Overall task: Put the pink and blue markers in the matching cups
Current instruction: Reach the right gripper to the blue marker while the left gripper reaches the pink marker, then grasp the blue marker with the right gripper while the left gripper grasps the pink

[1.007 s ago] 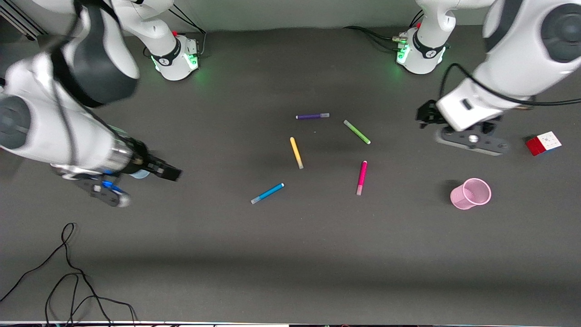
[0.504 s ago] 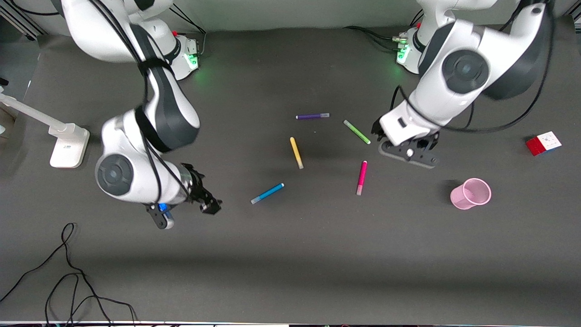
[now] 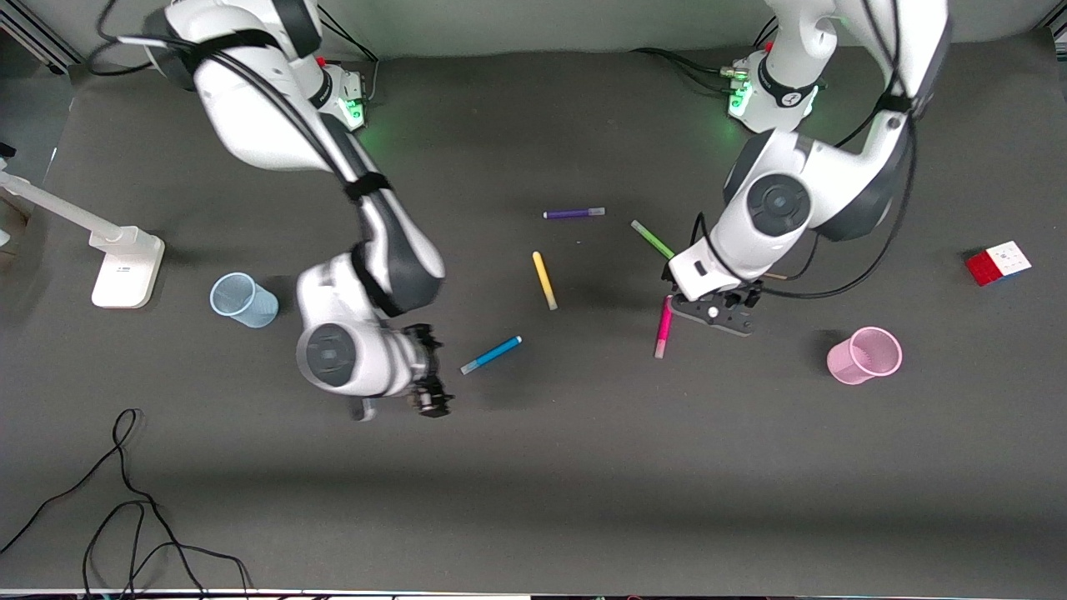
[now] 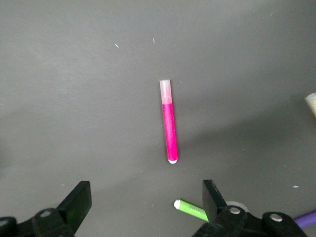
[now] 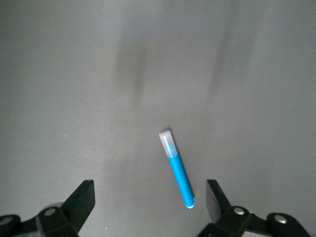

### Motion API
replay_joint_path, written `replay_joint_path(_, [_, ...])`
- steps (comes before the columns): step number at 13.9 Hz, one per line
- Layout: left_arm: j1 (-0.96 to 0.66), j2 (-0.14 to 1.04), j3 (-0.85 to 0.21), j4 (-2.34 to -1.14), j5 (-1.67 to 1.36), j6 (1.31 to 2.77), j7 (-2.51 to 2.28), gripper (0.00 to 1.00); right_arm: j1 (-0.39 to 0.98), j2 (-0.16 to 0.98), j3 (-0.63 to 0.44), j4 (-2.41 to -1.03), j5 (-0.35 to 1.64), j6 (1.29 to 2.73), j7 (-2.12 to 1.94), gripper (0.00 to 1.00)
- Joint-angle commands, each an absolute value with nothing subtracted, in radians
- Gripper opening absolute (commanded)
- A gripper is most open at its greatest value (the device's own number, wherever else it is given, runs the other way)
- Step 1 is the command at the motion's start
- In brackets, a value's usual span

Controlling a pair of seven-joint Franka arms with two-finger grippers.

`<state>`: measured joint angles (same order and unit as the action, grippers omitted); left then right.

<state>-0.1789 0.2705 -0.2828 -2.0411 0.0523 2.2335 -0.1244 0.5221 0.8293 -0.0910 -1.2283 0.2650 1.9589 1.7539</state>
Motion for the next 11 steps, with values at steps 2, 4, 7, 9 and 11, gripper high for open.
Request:
replay_joint_path(2, [-0.202,0.357,-0.273,-2.066,0.086,2.309,-0.14,1.0,0.56,0.906,-0.098,-1.183,0.267,1.959,1.825,0.99])
replay_joint_path(4, [-0.215,0.376,-0.273,-2.094,0.086,2.351,-0.144,0.99,0.56,0.925,-0.098,-1.186,0.267,1.959,1.832,0.98])
replay_joint_path(7, [-0.215,0.44,-0.27,-2.102,0.087,2.422,-0.147,0.99,0.56,0.953,-0.098,-1.192,0.261,1.959,1.81,0.94])
replay_joint_path(9, [-0.215,0.465,-0.268,-2.102,0.087,2.442,-0.147,0.98,0.561,0.968,-0.097,-1.192,0.247,1.959,1.812,0.94])
replay_joint_path(11, [-0.215,0.489,-0.267,-2.1,0.089,2.482,-0.147,0.97,0.577,0.98,-0.097,-1.19,0.245,1.96,1.812,0.9])
